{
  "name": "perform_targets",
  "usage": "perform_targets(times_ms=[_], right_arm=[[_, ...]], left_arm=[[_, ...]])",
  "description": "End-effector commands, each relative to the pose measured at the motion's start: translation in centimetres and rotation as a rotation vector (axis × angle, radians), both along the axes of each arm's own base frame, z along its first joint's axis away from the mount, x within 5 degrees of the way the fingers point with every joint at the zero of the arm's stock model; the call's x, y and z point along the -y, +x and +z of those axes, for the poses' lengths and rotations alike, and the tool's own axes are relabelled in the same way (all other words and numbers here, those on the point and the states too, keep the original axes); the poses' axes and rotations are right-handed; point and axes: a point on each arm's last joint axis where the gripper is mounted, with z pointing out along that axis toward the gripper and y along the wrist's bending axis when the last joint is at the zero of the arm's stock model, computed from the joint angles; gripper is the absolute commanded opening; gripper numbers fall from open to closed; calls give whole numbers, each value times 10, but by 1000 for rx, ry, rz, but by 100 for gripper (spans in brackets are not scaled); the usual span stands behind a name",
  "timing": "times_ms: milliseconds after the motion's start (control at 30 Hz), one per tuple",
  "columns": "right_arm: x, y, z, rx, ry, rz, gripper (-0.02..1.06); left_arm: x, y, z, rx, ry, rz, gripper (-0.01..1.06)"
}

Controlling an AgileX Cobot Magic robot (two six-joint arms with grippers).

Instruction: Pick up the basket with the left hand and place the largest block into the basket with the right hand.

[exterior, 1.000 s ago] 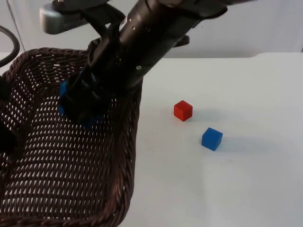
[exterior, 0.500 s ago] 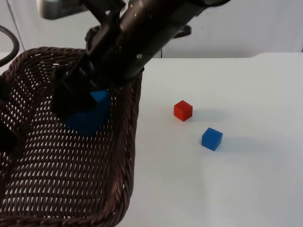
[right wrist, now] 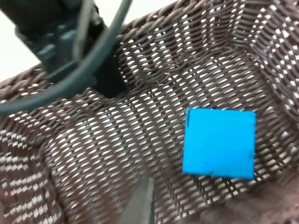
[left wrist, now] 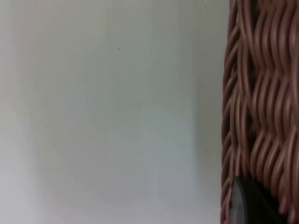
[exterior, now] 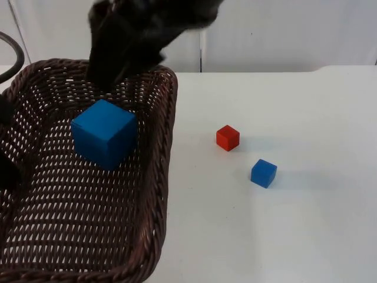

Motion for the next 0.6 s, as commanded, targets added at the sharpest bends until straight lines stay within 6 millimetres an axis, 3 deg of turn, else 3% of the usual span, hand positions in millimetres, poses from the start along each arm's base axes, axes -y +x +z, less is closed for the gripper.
perform_targets(times_ms=[0, 267, 567], right_arm=[[9, -10, 19, 11, 6, 9, 84], [33, -30, 50, 30, 19, 26, 84], [55, -47, 47, 45, 49, -4, 84]], left_arm=[[1, 1, 5, 20, -29, 20, 0], [1, 0, 5, 20, -29, 15, 0], [2, 0, 5, 18, -30, 14, 0]])
